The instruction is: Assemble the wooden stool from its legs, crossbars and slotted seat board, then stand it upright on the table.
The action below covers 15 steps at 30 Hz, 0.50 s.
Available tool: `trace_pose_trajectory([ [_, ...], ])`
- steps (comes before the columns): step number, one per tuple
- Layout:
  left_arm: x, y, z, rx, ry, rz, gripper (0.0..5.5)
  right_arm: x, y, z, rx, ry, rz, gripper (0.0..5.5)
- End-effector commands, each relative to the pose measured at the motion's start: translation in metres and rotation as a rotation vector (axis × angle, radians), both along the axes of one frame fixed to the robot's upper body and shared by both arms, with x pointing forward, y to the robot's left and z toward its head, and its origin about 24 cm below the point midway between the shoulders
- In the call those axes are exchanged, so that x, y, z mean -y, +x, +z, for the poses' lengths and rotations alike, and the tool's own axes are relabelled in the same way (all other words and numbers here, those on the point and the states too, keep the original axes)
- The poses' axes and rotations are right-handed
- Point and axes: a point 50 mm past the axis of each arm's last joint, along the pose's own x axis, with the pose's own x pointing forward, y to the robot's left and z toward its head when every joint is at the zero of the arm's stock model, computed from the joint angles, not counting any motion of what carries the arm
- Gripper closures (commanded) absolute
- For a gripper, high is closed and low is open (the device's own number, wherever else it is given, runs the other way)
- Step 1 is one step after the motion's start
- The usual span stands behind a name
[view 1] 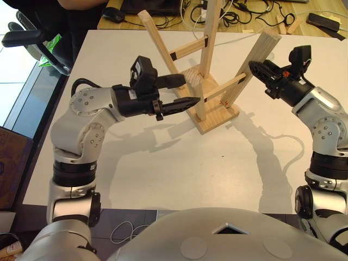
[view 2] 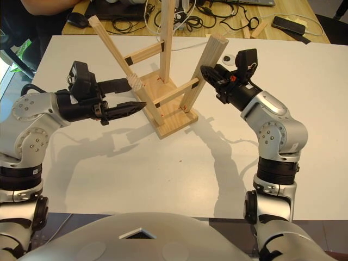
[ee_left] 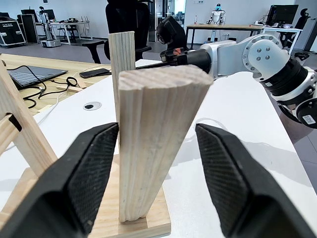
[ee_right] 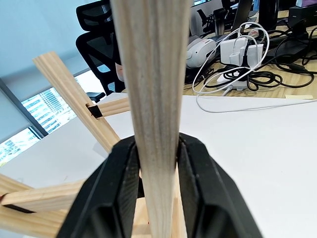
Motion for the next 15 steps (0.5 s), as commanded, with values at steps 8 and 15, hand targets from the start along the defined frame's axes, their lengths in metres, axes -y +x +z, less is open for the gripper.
trace_pose_trajectory([
  [8, 0.0073, -0.0037, -0.0001, 0.008, -0.014, -0.014, 2.66, -0.0073, -0.0003, -0.0028, -0.023, 0.011, 0.031, 4.5],
  [15, 0.0101, -0.0033, -0.0005, 0.012, -0.021, -0.006, 2.66, -0.0072, -0.0014, -0.0032, -0.025, 0.008, 0.034, 4.5],
])
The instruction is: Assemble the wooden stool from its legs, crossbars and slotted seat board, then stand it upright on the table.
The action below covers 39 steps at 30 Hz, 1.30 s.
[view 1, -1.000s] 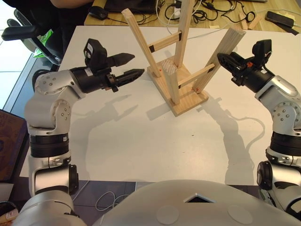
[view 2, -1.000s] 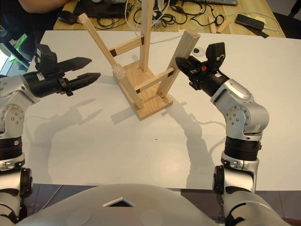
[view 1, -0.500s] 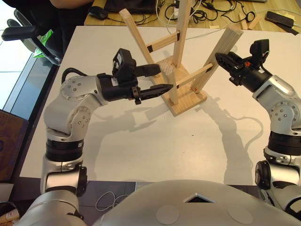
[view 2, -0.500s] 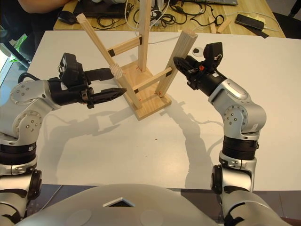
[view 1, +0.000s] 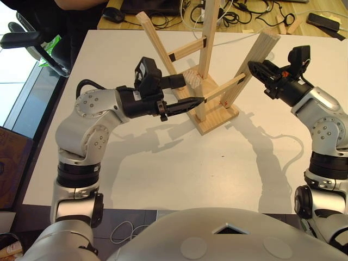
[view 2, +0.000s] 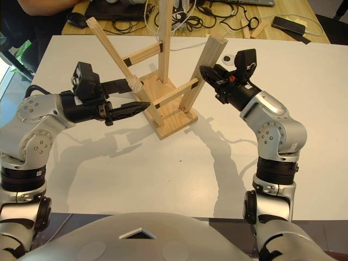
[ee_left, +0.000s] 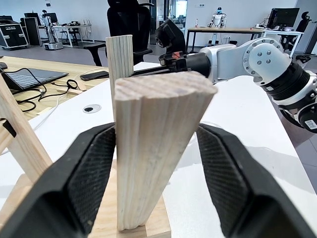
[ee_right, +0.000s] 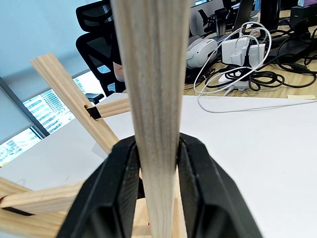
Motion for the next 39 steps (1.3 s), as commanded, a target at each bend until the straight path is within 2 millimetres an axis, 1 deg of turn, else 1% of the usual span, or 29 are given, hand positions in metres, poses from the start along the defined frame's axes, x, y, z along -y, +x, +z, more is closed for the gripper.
trace_pose_trajectory([
  [1, 0.004, -0.002, 0.001, 0.011, -0.009, -0.015, 2.66, -0.006, -0.002, -0.003, -0.025, 0.006, 0.031, 4.5],
  [7, 0.006, 0.0, 0.001, 0.012, -0.017, 0.008, 2.66, -0.008, -0.002, -0.004, -0.027, 0.003, 0.036, 4.5],
  [11, 0.005, 0.002, 0.0, 0.01, -0.018, 0.039, 3.11, -0.008, -0.002, -0.004, -0.027, 0.0, 0.038, 4.5],
  [13, 0.005, 0.002, -0.001, 0.0, -0.028, 0.049, 3.23, -0.007, -0.002, -0.004, -0.026, -0.001, 0.038, 4.5],
  [16, 0.007, 0.0, -0.003, -0.033, -0.055, 0.058, 3.25, -0.007, -0.003, -0.005, -0.025, -0.004, 0.036, 4.5],
  [20, 0.012, -0.008, -0.011, -0.103, -0.095, 0.075, 3.25, -0.006, -0.004, -0.007, -0.024, -0.011, 0.032, 4.5],
  [25, 0.011, -0.016, -0.022, -0.134, -0.061, 0.113, 3.25, 0.0, -0.005, -0.011, -0.026, -0.02, -0.004, 4.5],
  [39, 0.01, -0.016, -0.027, -0.133, -0.012, 0.139, 3.25, 0.007, -0.02, -0.017, -0.029, -0.035, -0.017, 4.5],
])
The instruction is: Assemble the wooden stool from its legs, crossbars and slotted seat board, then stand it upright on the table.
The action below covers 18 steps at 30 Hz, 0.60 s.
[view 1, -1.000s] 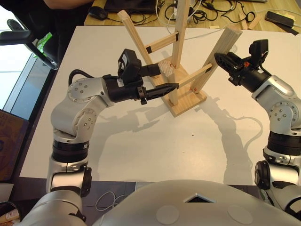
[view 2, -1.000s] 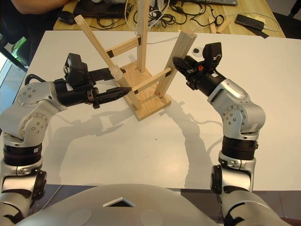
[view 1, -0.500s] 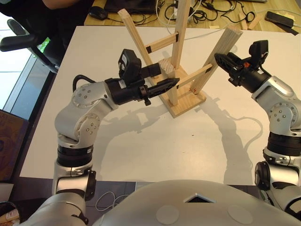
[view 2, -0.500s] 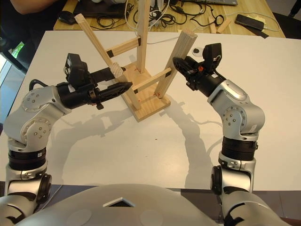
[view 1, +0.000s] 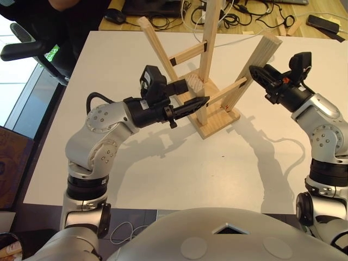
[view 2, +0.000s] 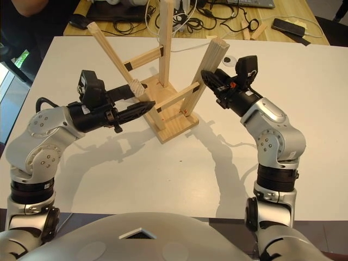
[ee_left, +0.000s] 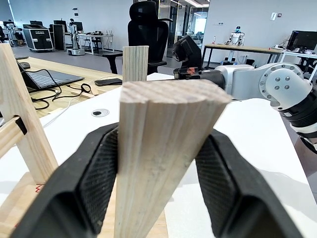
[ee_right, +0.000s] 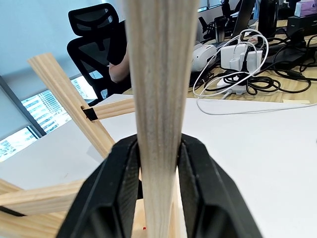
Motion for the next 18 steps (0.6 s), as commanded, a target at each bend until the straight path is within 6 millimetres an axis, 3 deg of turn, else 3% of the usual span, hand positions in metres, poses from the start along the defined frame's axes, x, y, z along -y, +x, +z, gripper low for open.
trace_pose_trajectory([
  [1, -0.003, 0.0, -0.018, -0.099, 0.054, 0.029, 3.25, 0.003, -0.008, -0.011, -0.055, -0.02, -0.003, 4.5],
  [18, -0.006, 0.004, -0.025, -0.119, 0.114, 0.076, 3.3, 0.002, -0.019, -0.014, -0.04, 0.042, -0.034, 4.5],
])
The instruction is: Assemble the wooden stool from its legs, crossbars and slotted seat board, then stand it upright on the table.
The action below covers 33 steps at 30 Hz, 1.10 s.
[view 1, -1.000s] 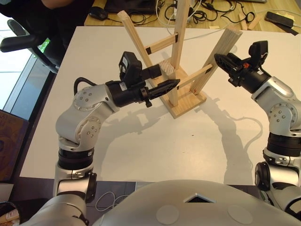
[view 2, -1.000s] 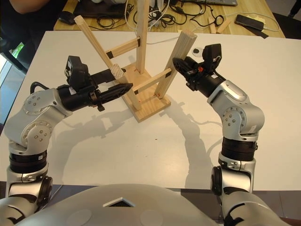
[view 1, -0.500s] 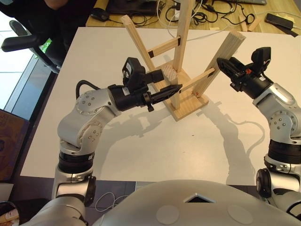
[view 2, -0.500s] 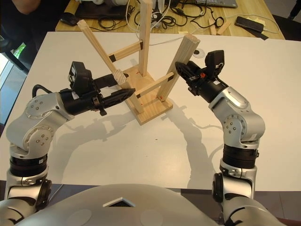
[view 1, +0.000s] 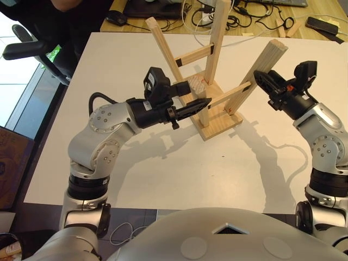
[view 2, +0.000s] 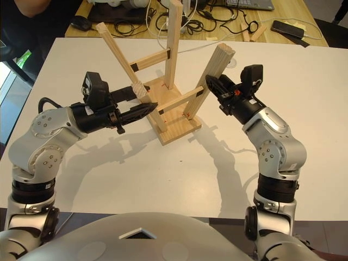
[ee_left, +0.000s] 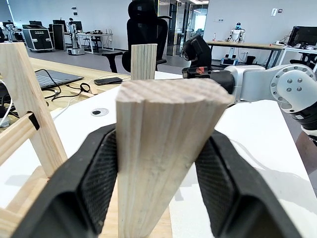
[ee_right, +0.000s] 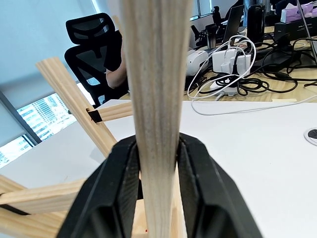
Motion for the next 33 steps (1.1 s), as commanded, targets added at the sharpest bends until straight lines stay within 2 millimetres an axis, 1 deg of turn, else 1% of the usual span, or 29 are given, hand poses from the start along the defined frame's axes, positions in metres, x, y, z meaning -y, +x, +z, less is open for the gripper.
trace_pose_trajectory([
  [1, -0.008, 0.003, -0.022, -0.116, 0.092, 0.071, 3.3, -0.002, -0.007, -0.01, -0.055, 0.022, 0.007, 4.5],
  [8, -0.009, 0.004, -0.024, -0.122, 0.107, 0.089, 3.33, 0.006, -0.01, -0.02, -0.161, 0.117, -0.035, 4.5],
  [11, -0.009, 0.004, -0.024, -0.122, 0.11, 0.092, 3.33, 0.009, -0.01, -0.02, -0.201, 0.173, -0.049, 4.5],
  [13, -0.009, 0.004, -0.024, -0.122, 0.113, 0.095, 3.35, 0.011, -0.01, -0.018, -0.196, 0.186, -0.055, 4.5],
  [17, -0.009, 0.005, -0.025, -0.125, 0.12, 0.104, 3.35, 0.012, -0.015, -0.019, -0.15, 0.097, -0.023, 4.5],
  [22, -0.009, 0.005, -0.026, -0.129, 0.137, 0.105, 3.37, 0.018, -0.014, -0.019, -0.097, 0.022, -0.019, 4.5],
  [26, -0.004, 0.003, -0.024, -0.119, 0.127, 0.067, 3.37, 0.016, -0.013, -0.021, -0.068, -0.029, 0.006, 4.5],
  [28, -0.001, 0.001, -0.02, -0.109, 0.114, 0.042, 3.37, 0.012, -0.011, -0.02, -0.047, -0.069, 0.015, 4.5],
  [31, 0.003, 0.001, -0.016, -0.089, 0.11, 0.026, 3.37, 0.01, -0.003, -0.018, -0.037, -0.134, 0.003, 4.5],
  [32, 0.003, 0.001, -0.015, -0.083, 0.11, 0.027, 3.37, 0.01, -0.001, -0.017, -0.036, -0.159, 0.002, 4.13],
  [33, 0.004, 0.002, -0.014, -0.079, 0.108, 0.027, 3.37, 0.009, 0.002, -0.016, -0.033, -0.168, 0.001, 3.92],
])
